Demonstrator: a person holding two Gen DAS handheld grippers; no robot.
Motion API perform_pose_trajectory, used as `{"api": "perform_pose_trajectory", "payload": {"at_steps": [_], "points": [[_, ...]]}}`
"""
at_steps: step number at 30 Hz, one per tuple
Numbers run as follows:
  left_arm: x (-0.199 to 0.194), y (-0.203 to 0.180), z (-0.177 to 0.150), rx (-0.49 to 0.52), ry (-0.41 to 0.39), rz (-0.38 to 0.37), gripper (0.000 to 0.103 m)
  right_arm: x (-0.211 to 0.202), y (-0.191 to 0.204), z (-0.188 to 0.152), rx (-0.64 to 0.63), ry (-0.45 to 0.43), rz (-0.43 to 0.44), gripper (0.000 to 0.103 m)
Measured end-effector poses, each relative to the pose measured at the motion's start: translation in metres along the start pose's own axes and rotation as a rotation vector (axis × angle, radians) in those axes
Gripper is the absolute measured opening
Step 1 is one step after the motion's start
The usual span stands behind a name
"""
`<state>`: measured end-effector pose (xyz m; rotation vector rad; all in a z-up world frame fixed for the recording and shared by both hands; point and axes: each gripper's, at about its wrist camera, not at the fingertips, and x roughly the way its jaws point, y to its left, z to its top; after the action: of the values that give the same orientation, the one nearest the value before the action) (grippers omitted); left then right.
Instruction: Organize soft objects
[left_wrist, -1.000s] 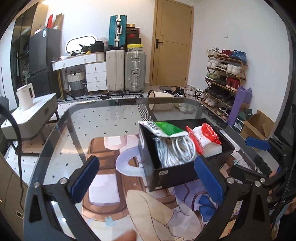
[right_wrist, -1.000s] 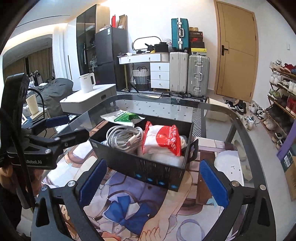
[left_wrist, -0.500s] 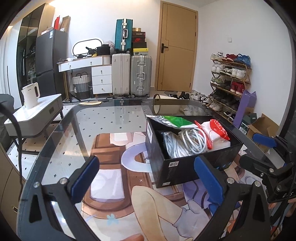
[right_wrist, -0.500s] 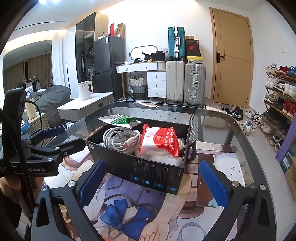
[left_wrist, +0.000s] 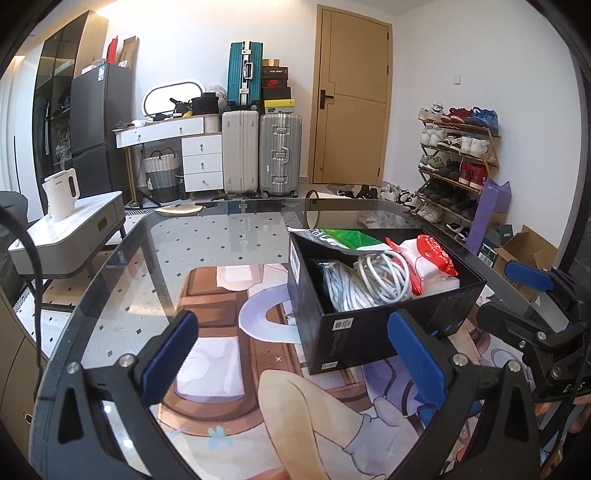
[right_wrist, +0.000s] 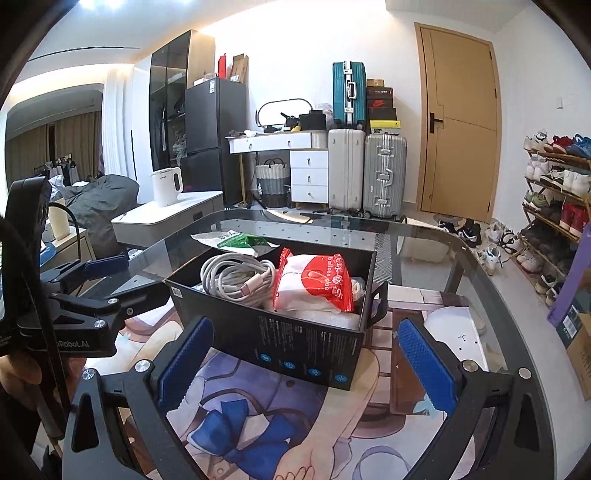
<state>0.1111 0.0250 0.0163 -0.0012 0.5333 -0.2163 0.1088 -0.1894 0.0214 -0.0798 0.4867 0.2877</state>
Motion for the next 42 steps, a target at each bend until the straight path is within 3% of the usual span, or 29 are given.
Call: {"api": "perform_pose_trajectory", "payload": {"at_steps": [42], "points": [[-0.0047,0.0003,-0.0019,-0.006,-0.011,0.016,0.103,-0.0024,-0.0061,-0.0045,0.018,-0.035,-0.007,0.102]]}}
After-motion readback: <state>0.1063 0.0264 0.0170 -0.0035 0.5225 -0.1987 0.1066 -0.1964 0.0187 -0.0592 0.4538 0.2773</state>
